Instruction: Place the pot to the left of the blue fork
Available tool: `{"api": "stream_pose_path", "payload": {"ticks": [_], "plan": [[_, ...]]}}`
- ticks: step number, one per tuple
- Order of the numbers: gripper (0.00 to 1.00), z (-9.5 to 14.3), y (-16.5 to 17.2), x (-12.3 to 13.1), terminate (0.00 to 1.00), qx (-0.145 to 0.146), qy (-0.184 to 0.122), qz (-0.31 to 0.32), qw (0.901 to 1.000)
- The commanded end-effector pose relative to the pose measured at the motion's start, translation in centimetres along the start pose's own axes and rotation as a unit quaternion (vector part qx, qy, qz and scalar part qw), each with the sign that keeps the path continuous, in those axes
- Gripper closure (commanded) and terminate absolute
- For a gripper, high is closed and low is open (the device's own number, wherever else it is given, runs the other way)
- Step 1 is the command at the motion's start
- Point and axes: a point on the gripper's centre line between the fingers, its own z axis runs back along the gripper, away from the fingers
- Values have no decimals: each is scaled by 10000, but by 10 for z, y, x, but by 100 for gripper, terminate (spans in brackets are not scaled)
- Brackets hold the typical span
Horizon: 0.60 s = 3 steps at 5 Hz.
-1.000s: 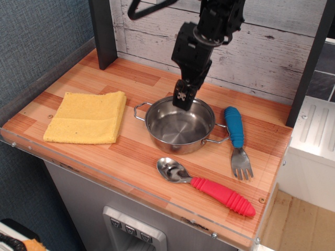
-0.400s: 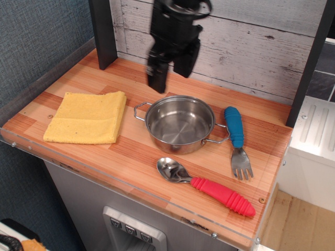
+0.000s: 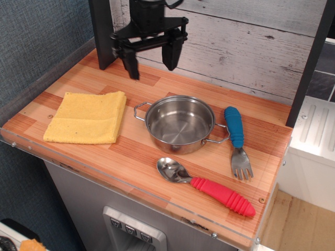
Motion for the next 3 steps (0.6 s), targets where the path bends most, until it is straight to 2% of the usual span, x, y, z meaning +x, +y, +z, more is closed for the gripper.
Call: {"api": "stream_pose_path", "payload": {"ticks": [1, 2, 3], "plan": [[0, 10, 26, 39, 0, -114, -180, -1032, 9944], [0, -1, 42, 50, 0, -273, -120, -1275, 9914], [0, -8, 56, 56, 0, -336, -298, -1311, 9903]]}}
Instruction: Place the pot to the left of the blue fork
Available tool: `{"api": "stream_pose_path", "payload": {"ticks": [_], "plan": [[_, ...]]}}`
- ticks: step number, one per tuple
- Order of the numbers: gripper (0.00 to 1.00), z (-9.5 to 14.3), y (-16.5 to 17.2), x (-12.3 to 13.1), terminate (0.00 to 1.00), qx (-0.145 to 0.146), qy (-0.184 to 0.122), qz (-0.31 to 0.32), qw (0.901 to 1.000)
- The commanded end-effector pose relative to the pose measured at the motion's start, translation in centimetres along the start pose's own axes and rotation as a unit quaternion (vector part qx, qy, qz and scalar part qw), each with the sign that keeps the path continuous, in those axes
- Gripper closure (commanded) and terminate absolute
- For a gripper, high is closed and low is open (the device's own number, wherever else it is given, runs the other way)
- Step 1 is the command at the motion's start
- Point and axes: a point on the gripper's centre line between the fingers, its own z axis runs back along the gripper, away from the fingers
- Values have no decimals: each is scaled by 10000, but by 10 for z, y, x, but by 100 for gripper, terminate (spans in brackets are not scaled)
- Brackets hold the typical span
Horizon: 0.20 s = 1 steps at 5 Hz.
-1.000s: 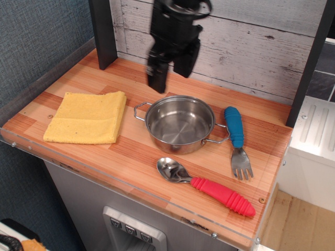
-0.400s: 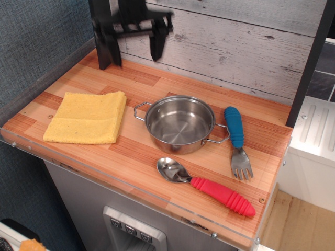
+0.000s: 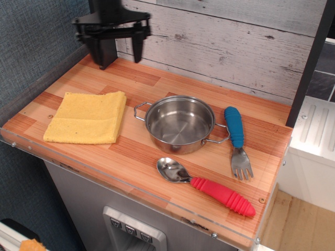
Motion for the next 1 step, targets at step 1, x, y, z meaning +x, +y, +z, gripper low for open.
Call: {"api": "stream_pose_path", "payload": {"ticks": [1], "plan": [[0, 4, 29, 9, 100, 97, -604, -1, 9981]]}}
